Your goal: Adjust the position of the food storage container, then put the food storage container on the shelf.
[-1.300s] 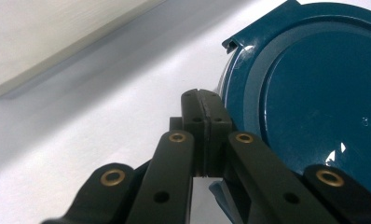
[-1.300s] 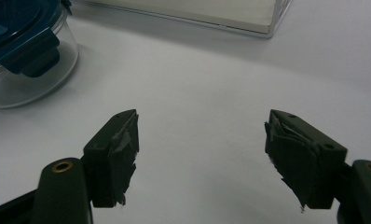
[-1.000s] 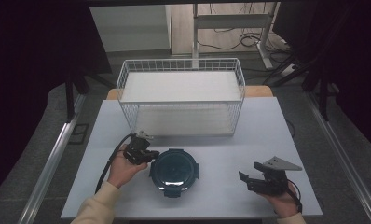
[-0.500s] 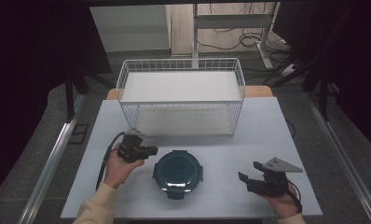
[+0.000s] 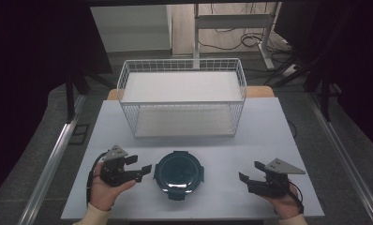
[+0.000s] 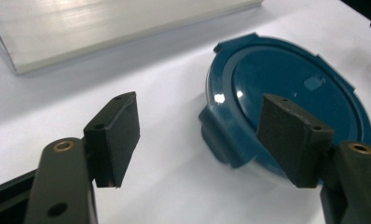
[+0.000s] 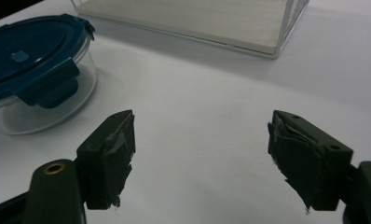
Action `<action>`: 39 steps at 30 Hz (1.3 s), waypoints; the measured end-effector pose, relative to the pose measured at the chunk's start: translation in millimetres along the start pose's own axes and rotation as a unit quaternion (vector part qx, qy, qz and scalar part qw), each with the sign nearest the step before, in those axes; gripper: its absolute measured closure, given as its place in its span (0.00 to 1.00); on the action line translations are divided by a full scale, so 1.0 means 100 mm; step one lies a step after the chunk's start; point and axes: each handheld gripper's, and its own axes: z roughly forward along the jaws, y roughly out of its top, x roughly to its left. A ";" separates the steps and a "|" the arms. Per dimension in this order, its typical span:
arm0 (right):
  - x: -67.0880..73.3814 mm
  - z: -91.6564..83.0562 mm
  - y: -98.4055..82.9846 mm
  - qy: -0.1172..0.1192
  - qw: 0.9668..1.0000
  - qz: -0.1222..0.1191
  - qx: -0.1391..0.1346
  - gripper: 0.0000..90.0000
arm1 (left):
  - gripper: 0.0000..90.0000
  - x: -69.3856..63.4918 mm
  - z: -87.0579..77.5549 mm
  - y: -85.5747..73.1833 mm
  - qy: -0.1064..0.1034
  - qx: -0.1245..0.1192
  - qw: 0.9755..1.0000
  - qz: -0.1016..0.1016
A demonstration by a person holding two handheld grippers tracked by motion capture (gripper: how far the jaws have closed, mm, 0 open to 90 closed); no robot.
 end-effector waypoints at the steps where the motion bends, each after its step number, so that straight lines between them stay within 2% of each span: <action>1: 0.00 0.00 0.00 0.002 1.000 0.000 -0.002 0.25 | 0.31 0.01 -0.01 -0.01 0.000 -0.001 1.000 -0.004; 5: 0.00 0.03 0.00 0.009 1.000 -0.001 0.004 0.25 | 0.25 0.05 -0.04 -0.03 0.006 -0.016 1.000 -0.020; 9: -0.01 0.05 0.02 0.002 1.000 0.008 0.002 0.25 | 0.22 0.04 -0.03 -0.03 -0.002 -0.013 1.000 -0.023; 14: 0.01 0.07 0.15 -0.002 0.999 0.043 0.000 0.25 | 0.22 0.04 -0.01 -0.03 -0.021 -0.009 0.999 -0.032; 17: 0.03 0.12 0.24 0.010 0.997 0.079 0.013 0.25 | 0.20 0.08 -0.01 -0.03 -0.029 -0.011 0.998 -0.049; 23: 0.15 0.11 0.40 0.019 0.994 0.101 0.023 0.23 | 0.19 0.13 0.01 -0.04 -0.044 -0.003 0.997 -0.065; 24: 0.19 0.10 0.46 0.023 0.994 0.104 0.024 0.22 | 0.19 0.15 0.03 -0.04 -0.048 0.004 0.996 -0.069; 27: 0.23 0.09 0.52 0.025 0.994 0.105 0.027 0.22 | 0.19 0.14 0.03 -0.02 -0.054 0.006 0.996 -0.071; 30: 0.29 0.12 0.55 0.032 0.993 0.107 0.034 0.21 | 0.19 0.07 -0.01 -0.01 -0.053 0.002 0.997 -0.064; 32: 0.36 0.19 0.55 0.045 0.992 0.106 0.046 0.20 | 0.19 0.02 -0.01 0.03 -0.056 0.001 0.997 -0.058; 36: 0.43 0.29 0.56 0.061 0.992 0.095 0.056 0.19 | 0.20 0.01 0.02 0.08 -0.058 0.013 0.996 -0.060; 39: 0.47 0.40 0.59 0.078 0.990 0.095 0.063 0.18 | 0.20 0.01 0.04 0.12 -0.059 0.016 0.996 -0.071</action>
